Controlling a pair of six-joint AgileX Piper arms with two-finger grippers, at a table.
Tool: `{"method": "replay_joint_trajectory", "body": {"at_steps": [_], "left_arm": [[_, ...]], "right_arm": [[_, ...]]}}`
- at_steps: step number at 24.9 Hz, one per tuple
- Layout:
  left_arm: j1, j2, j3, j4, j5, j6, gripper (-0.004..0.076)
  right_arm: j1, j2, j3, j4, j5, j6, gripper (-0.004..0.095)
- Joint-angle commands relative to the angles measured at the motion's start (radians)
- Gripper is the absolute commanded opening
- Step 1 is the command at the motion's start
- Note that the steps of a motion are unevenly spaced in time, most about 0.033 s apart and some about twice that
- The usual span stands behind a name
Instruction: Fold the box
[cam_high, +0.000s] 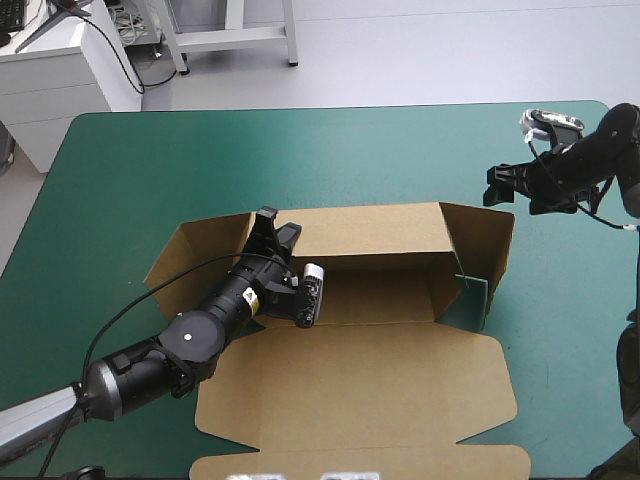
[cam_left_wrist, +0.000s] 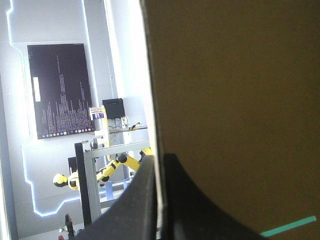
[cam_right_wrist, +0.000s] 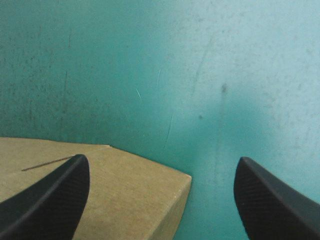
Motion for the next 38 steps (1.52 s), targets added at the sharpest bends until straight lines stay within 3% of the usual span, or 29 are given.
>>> {"method": "replay_joint_trajectory", "body": {"at_steps": [1, 6, 16, 19, 21, 24, 27, 34, 38], "left_arm": [[-0.006, -0.018, -0.026, 0.021, -0.006, 0.001, -0.0008], [-0.006, -0.018, -0.026, 0.020, -0.004, 0.001, -0.0008], [-0.006, -0.018, -0.026, 0.017, -0.004, 0.001, -0.0008], [-0.006, -0.018, -0.026, 0.017, -0.004, 0.001, -0.0008], [-0.006, -0.018, -0.026, 0.017, -0.004, 0.001, -0.0008], [-0.006, -0.018, -0.026, 0.017, -0.006, 0.001, -0.0008], [-0.006, -0.018, -0.026, 0.017, -0.006, 0.001, -0.0008], [-0.006, -0.018, -0.026, 0.017, -0.006, 0.001, -0.0008], [-0.006, -0.018, -0.026, 0.017, -0.006, 0.001, -0.0008]], "right_arm": [[-0.006, -0.083, 0.031, 0.028, 0.011, -0.026, 0.0729], [-0.006, -0.161, 0.128, 0.030, 0.009, -0.052, 0.0729], [-0.006, -0.406, 0.430, 0.041, -0.109, -0.115, 0.0729], [-0.006, -0.473, 0.554, 0.120, -0.217, -0.272, 0.0729], [-0.003, -0.476, 0.601, 0.213, -0.228, -0.468, 0.0729], [-0.003, -0.476, 0.633, 0.302, -0.209, -0.569, 0.0729], [-0.003, -0.476, 0.660, 0.349, -0.191, -0.620, 0.0729], [-0.003, -0.478, 0.713, 0.427, -0.263, -0.692, 0.0729], [0.002, -0.478, 0.767, 0.526, -0.282, -0.792, 0.0729]]}}
